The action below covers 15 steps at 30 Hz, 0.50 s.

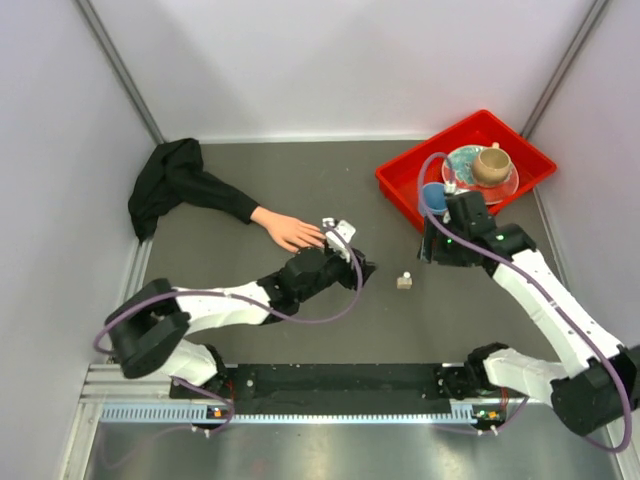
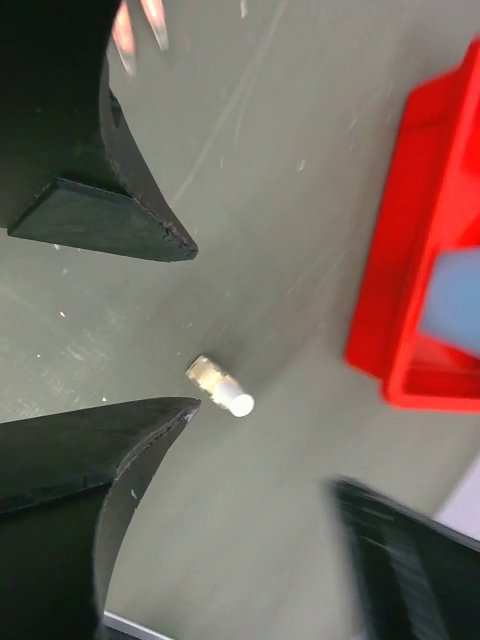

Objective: Paint the nails

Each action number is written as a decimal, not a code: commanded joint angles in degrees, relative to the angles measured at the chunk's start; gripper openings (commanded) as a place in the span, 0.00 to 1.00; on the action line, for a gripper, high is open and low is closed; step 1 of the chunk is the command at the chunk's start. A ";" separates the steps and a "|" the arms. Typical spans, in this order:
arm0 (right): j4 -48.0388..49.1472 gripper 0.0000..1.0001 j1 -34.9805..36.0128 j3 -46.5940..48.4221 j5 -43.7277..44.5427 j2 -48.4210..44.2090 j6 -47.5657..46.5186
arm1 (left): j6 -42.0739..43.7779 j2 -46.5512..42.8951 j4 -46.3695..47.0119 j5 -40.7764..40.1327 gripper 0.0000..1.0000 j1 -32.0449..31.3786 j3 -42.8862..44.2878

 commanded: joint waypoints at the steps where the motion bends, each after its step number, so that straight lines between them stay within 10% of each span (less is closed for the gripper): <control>1: 3.50 0.57 4.49 -1.72 1.28 2.78 5.38 | -1.82 -9.17 -1.28 -6.27 0.61 0.26 -3.03; 15: 10.98 0.47 11.70 -6.21 5.33 13.34 9.52 | -1.73 -22.19 -6.55 -16.11 0.68 1.84 -6.99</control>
